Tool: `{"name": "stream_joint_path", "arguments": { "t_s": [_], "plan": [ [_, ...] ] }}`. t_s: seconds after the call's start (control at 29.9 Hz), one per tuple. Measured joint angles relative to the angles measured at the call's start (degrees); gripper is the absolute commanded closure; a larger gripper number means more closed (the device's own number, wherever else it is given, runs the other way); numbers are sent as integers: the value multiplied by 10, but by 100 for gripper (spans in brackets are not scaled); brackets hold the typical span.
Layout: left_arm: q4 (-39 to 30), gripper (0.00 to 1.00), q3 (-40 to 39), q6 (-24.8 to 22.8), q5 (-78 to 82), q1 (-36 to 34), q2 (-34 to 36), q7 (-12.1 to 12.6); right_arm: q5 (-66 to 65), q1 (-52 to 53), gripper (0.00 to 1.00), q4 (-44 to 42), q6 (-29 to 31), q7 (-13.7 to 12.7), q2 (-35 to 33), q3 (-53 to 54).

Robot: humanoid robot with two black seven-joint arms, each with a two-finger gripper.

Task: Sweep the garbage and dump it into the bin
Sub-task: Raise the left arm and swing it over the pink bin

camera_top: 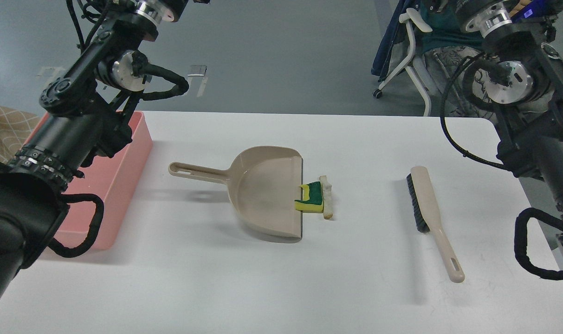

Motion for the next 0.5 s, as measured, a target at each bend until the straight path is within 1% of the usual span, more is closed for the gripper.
{"name": "stream_joint_path", "arguments": {
  "t_s": [0.13,0.33,0.5],
  "plan": [
    [0,2,1,0,5,3,-3,0,1,-3,0,0,1,0,-7,0],
    [-2,2,26,-3,6,14,-1,0,2,-21,0,3,2,0,-20,0],
    [-3,2,46,-1,6,37,0,1,2,-45,0,6,2,0,-26,1]
  ]
}}
